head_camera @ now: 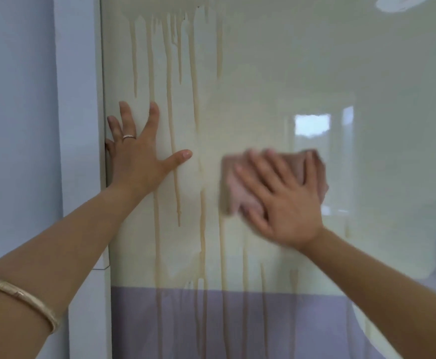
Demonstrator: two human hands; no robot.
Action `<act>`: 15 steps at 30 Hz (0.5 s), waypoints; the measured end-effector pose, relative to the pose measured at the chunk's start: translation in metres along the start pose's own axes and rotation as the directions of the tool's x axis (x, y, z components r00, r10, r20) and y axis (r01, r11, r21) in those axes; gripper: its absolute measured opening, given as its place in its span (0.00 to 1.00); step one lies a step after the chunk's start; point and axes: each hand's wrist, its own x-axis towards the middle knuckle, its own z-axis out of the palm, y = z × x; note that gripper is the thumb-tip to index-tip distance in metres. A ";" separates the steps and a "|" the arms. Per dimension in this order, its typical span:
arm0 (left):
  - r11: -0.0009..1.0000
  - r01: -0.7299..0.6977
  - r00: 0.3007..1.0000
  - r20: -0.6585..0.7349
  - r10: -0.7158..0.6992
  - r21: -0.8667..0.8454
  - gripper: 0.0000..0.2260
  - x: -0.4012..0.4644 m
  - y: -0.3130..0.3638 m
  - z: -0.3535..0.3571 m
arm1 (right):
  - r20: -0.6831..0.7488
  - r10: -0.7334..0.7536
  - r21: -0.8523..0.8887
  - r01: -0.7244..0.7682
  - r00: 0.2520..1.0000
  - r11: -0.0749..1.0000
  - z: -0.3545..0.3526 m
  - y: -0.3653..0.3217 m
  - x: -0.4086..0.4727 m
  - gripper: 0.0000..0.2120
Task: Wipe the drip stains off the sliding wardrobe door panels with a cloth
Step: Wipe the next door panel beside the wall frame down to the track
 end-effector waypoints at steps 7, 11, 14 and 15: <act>1.000 0.005 1.000 -0.015 -0.004 0.024 0.43 0.001 0.000 0.003 | -0.049 0.129 0.035 -0.127 0.990 0.991 0.009 -0.039 0.005 0.28; 0.999 0.005 1.000 0.011 -0.005 0.042 0.44 0.001 0.004 -0.004 | -0.005 0.019 0.043 -0.019 1.000 0.999 0.005 -0.046 -0.009 0.28; 0.999 -0.025 0.999 -0.027 0.026 0.025 0.44 0.004 0.005 -0.017 | -0.018 0.002 0.080 -0.001 1.000 0.997 0.002 -0.039 0.010 0.28; 0.999 -0.050 0.996 -0.072 0.050 0.004 0.44 0.008 0.004 -0.026 | -0.034 -0.004 0.081 0.007 0.999 0.997 0.003 -0.036 0.022 0.28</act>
